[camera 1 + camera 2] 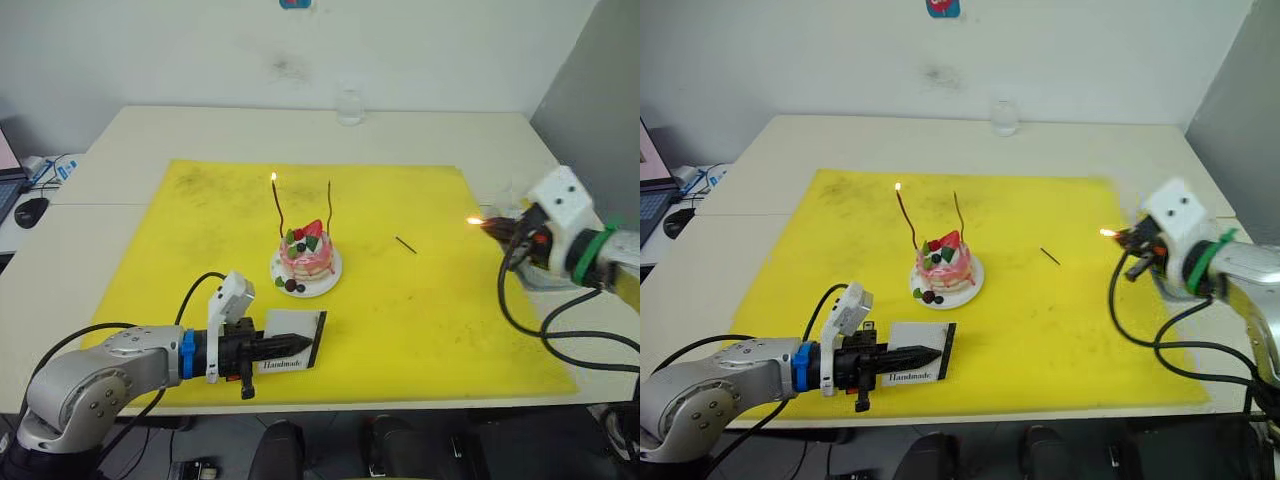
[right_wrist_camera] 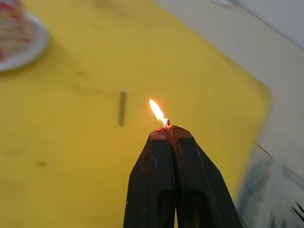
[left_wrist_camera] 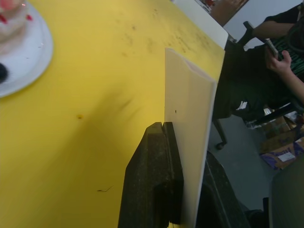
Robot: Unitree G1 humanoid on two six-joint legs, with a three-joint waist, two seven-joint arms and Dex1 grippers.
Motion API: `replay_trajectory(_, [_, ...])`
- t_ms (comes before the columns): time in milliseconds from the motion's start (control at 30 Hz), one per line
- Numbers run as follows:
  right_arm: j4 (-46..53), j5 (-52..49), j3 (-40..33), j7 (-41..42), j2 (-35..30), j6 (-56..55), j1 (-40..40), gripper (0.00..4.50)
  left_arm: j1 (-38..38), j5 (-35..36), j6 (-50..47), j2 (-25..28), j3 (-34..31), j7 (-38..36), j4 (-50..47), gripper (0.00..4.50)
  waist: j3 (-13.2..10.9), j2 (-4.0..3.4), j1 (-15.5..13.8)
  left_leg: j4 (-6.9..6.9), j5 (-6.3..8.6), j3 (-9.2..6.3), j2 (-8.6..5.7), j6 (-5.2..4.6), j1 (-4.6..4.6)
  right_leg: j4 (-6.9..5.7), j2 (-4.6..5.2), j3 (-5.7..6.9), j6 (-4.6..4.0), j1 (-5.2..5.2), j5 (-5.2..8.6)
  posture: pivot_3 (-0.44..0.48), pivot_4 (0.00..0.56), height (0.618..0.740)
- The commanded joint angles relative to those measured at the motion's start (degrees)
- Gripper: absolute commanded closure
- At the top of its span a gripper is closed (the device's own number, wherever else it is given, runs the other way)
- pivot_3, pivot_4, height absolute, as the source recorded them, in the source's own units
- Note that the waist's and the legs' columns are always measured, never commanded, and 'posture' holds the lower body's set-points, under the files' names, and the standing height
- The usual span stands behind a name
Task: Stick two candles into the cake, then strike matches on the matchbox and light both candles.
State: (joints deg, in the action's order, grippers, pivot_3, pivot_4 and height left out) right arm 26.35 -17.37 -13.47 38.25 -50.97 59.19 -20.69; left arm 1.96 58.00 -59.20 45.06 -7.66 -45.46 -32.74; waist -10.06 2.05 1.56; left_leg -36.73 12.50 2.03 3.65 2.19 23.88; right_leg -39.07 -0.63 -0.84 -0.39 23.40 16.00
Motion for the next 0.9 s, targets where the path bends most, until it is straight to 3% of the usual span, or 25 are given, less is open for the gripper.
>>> replay_trajectory(33, [-4.17, 3.56, -3.09, -4.02, -1.22, -3.8, 0.22, 4.46, 0.37, 3.07, -0.52, -0.97, 0.36, 1.73, -3.21, 4.5, 0.0, -0.01, 0.07, -0.01, 0.0, 0.0, -0.01, 0.0, 0.0, 0.0, -0.03, -0.01, 0.01, 0.0, 0.0, 0.0, 0.15, 0.729])
replay_trajectory(400, [-28.5, 7.76, -0.92, -9.8, 0.85, -10.91, -5.5, 4.46, 2.61, 6.06, -0.05, -5.32, 3.76, 8.34, -5.03, 4.5, 0.0, -0.02, 0.08, -0.06, 0.0, 0.03, -0.1, 0.0, 0.0, -0.01, -0.19, -0.05, 0.01, -0.02, -0.01, 0.0, 0.15, 0.729])
replay_trajectory(500, [-31.79, 7.94, -0.62, -10.6, 1.88, -11.94, -7.64, 3.89, 3.15, 5.97, 0.16, -5.83, 4.43, 9.16, -4.78, 4.5, 0.0, -0.03, 0.17, -0.07, 0.0, 0.04, -0.11, 0.0, -0.02, -0.02, -0.22, -0.06, 0.01, -0.02, -0.02, 0.0, 0.15, 0.729])
replay_trajectory(867, [-27.09, 7.43, -2.78, -13.04, 3.02, -15.09, -6.52, 0.03, 4.11, 5.41, 0.67, -6.28, 5.2, 9.66, -3.62, 4.5, 0.0, -0.05, 0.09, -0.07, 0.0, 0.02, -0.09, 0.0, -0.01, -0.03, -0.25, -0.06, 0.03, -0.03, -0.02, 0.0, 0.15, 0.729])
replay_trajectory(900, [-24.99, 7.18, -3.45, -12.91, 2.81, -15.18, -5.86, 0.03, 4.06, 5.36, 0.7, -6.21, 5.08, 9.66, -3.54, 4.5, 0.0, -0.06, 0.08, -0.08, 0.0, 0.02, -0.09, 0.0, 0.0, -0.04, -0.25, -0.05, 0.03, -0.03, -0.02, 0.0, 0.15, 0.729])
